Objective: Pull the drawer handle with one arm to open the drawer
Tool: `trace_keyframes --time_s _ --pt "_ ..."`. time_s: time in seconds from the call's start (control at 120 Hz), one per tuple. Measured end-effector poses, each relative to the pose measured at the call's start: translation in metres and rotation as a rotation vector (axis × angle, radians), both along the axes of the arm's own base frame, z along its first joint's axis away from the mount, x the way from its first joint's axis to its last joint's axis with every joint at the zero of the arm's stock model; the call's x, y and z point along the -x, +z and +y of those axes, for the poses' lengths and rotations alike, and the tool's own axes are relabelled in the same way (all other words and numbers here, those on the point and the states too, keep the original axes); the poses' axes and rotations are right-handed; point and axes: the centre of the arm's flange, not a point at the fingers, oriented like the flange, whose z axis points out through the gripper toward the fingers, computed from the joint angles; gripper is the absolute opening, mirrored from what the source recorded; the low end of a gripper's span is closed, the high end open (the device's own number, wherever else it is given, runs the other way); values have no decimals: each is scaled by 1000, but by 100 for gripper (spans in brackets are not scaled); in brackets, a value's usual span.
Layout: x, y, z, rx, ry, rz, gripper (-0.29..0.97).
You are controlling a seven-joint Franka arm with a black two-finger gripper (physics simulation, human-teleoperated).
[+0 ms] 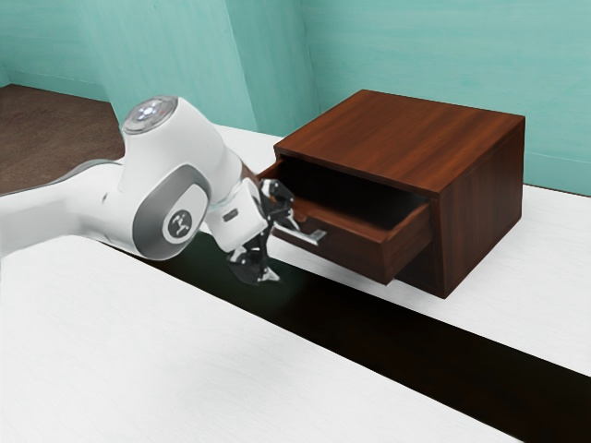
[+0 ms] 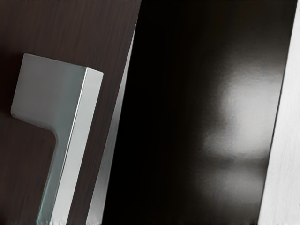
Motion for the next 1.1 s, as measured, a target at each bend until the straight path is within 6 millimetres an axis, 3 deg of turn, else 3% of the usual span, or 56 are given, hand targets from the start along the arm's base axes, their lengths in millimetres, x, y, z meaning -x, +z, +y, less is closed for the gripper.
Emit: trace_keyframes --time_s 0.125,0.983,1.1 --pt "10 -5 1 -3 6 7 69" --pt "75 -1 -1 -7 41 -16 63" --pt "78 -3 -1 -10 42 -15 67"
